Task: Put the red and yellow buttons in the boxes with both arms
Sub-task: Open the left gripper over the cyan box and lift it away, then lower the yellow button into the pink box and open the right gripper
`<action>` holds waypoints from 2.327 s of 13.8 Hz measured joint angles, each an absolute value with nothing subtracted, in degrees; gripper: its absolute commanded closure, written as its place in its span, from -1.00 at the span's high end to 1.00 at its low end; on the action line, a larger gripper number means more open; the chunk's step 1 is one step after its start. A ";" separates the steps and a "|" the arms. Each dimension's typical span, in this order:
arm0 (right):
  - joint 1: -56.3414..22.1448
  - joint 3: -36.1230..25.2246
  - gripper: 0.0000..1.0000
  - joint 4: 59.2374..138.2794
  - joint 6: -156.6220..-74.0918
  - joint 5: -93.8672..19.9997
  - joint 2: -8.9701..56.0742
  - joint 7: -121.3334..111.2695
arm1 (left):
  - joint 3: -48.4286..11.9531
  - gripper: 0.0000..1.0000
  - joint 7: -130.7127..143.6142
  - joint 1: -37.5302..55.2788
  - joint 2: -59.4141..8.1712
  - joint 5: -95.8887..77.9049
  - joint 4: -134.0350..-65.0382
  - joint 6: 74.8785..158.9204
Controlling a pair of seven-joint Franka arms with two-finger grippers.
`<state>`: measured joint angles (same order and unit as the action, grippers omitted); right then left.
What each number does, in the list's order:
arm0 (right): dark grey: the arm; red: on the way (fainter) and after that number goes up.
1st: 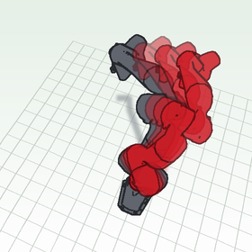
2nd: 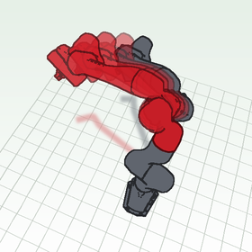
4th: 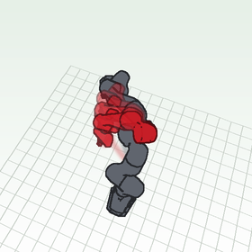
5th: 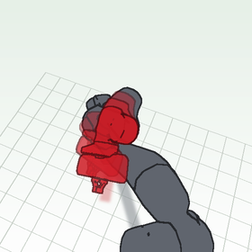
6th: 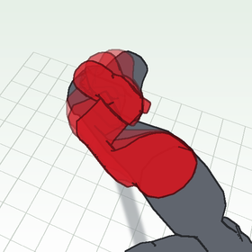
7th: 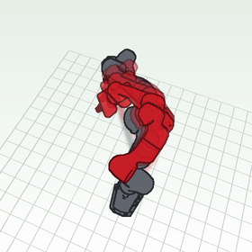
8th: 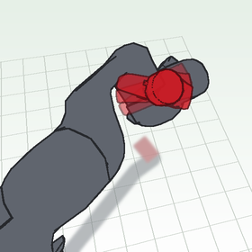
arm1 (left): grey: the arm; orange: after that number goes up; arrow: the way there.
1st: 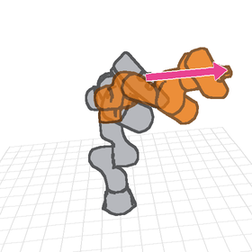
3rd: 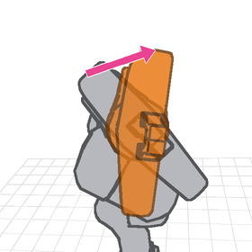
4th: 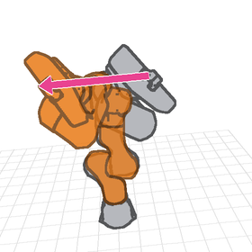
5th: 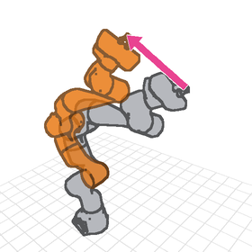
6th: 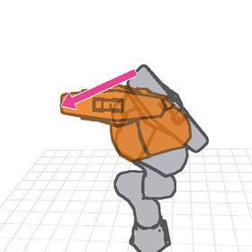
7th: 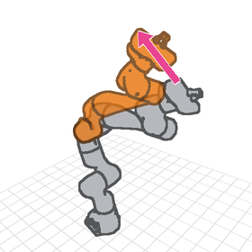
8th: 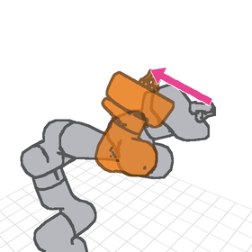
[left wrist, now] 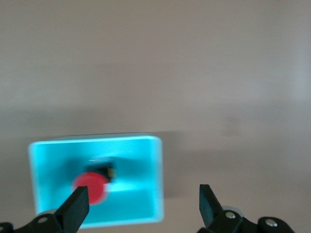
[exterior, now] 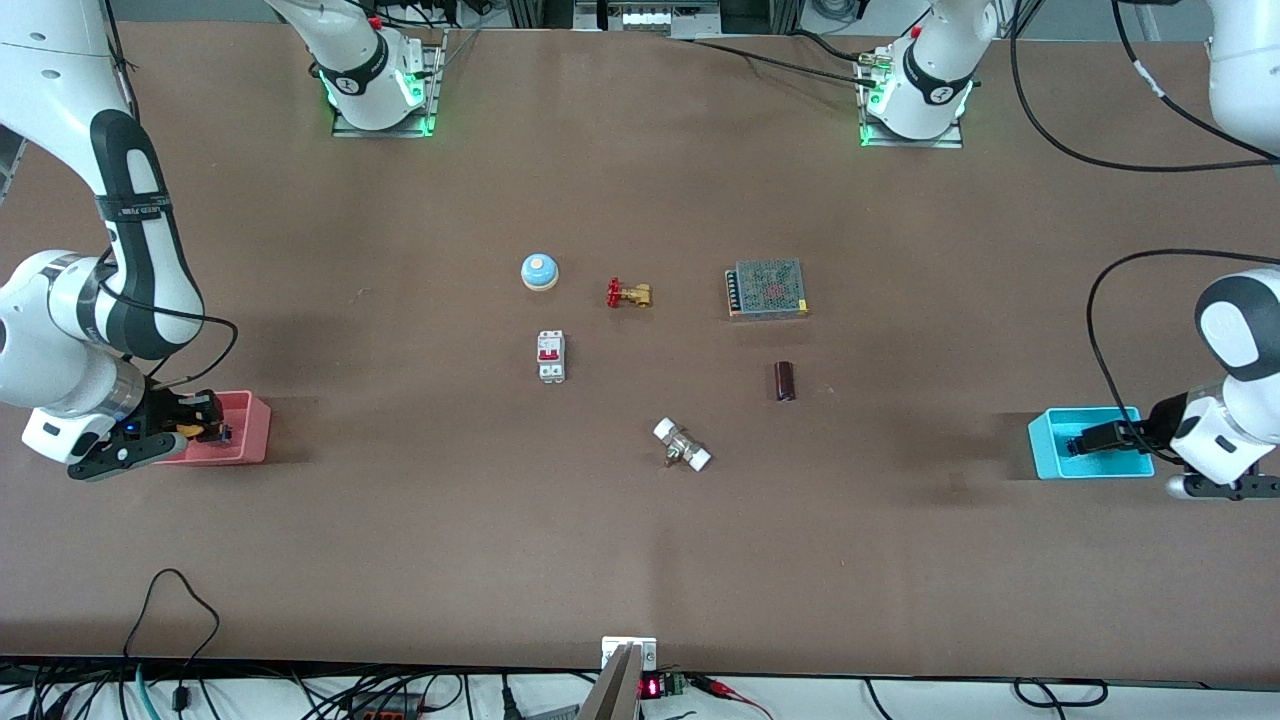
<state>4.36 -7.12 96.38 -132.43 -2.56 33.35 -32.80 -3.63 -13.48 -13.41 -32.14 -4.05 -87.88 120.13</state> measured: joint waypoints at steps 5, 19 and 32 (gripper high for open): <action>4.38 -7.13 -0.41 97.86 -131.53 -2.57 33.39 -32.87 | 2.21 1.00 -6.11 1.41 -23.07 -4.03 -87.91 111.01; 4.40 -7.19 -0.33 98.56 -131.86 -2.57 33.41 -32.92 | -6.23 1.00 1.76 -9.39 -6.32 -4.01 -89.72 96.36; 4.40 -7.19 0.55 98.57 -132.40 -2.57 33.53 -32.92 | -7.09 1.00 3.14 -10.39 -5.16 -4.00 -88.57 94.21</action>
